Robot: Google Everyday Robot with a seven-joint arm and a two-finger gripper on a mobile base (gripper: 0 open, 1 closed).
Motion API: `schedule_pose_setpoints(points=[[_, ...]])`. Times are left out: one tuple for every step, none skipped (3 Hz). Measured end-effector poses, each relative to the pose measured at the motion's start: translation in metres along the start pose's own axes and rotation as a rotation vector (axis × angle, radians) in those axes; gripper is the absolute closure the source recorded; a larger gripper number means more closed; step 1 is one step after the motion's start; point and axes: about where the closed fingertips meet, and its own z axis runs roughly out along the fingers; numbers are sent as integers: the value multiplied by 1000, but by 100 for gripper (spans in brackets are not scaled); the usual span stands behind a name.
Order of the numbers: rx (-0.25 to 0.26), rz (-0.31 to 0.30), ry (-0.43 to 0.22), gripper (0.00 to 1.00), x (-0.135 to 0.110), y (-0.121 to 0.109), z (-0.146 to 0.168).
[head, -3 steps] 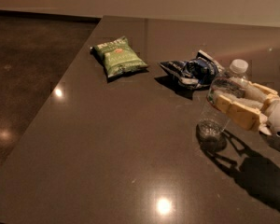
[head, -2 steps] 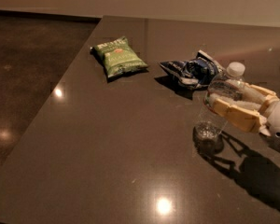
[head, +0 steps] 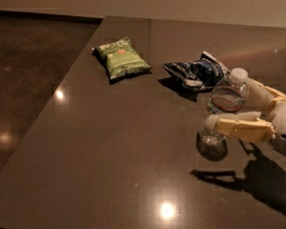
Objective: Place water bottle upright
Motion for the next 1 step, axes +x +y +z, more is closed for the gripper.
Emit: schedule_pose_setpoints(points=[[1, 4, 0, 0, 0, 0, 0]])
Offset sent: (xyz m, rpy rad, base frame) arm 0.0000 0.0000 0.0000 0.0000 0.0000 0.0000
